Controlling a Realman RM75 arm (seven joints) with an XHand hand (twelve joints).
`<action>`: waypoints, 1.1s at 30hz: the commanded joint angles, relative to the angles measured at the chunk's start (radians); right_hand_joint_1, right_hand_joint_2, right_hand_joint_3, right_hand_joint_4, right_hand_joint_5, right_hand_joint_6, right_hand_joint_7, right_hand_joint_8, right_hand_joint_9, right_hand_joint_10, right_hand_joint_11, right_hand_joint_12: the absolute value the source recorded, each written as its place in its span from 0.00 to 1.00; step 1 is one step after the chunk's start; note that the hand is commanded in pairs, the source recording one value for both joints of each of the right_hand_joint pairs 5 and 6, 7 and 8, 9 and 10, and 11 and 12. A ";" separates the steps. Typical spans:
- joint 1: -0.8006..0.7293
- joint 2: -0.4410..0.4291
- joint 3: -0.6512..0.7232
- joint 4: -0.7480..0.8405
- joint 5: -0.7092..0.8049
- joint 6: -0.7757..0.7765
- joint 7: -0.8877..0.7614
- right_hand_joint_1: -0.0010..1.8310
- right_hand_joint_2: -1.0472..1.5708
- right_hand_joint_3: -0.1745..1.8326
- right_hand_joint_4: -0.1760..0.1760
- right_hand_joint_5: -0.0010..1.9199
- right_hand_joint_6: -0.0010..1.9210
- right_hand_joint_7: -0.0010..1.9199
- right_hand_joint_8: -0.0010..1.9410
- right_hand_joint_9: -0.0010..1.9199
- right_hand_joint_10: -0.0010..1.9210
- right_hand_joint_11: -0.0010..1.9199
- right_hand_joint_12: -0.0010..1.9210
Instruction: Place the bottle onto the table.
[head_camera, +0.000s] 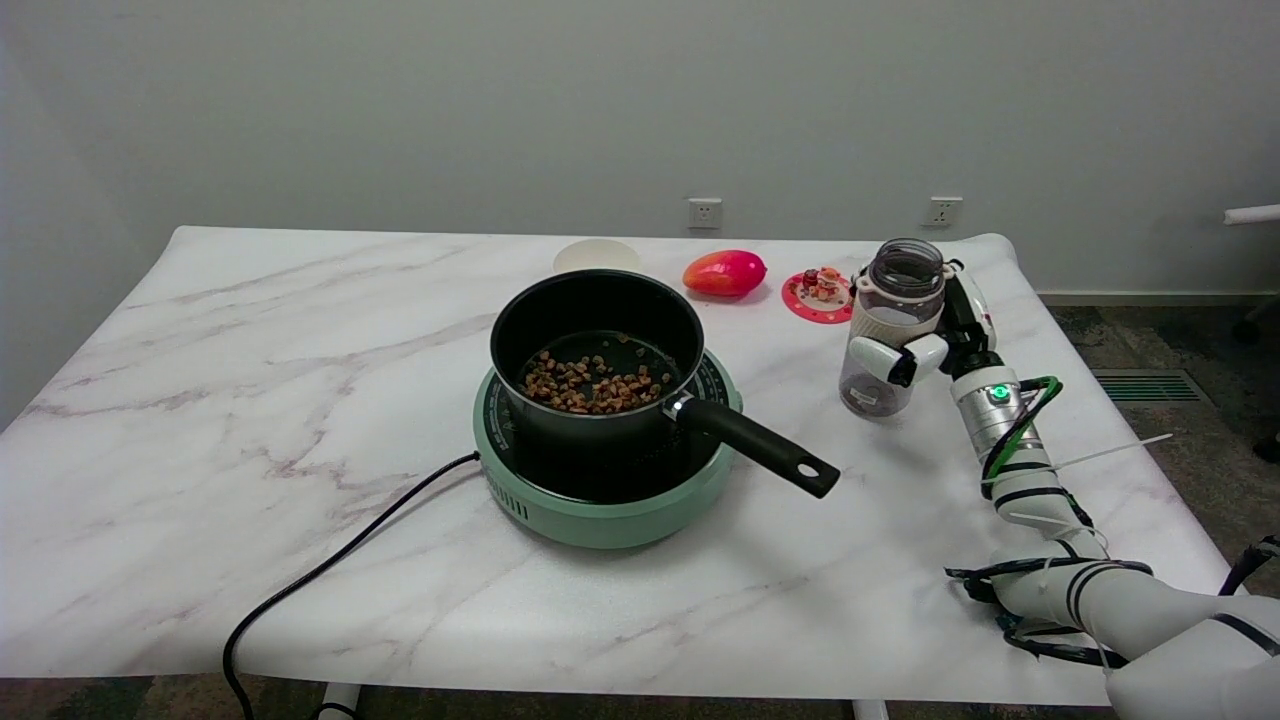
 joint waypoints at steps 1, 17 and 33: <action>-0.005 -0.002 0.007 0.001 0.011 0.005 -0.015 0.74 0.21 0.85 0.50 0.49 0.49 0.34 0.34 0.31 0.31 0.37 0.37; -0.023 0.004 0.010 -0.002 0.024 0.011 -0.023 0.72 0.14 0.77 0.50 0.39 0.39 0.28 0.27 0.28 0.28 0.33 0.33; -0.037 0.025 0.019 -0.014 0.024 0.004 -0.023 0.72 0.11 0.62 0.50 0.20 0.20 0.28 0.27 0.28 0.28 0.32 0.32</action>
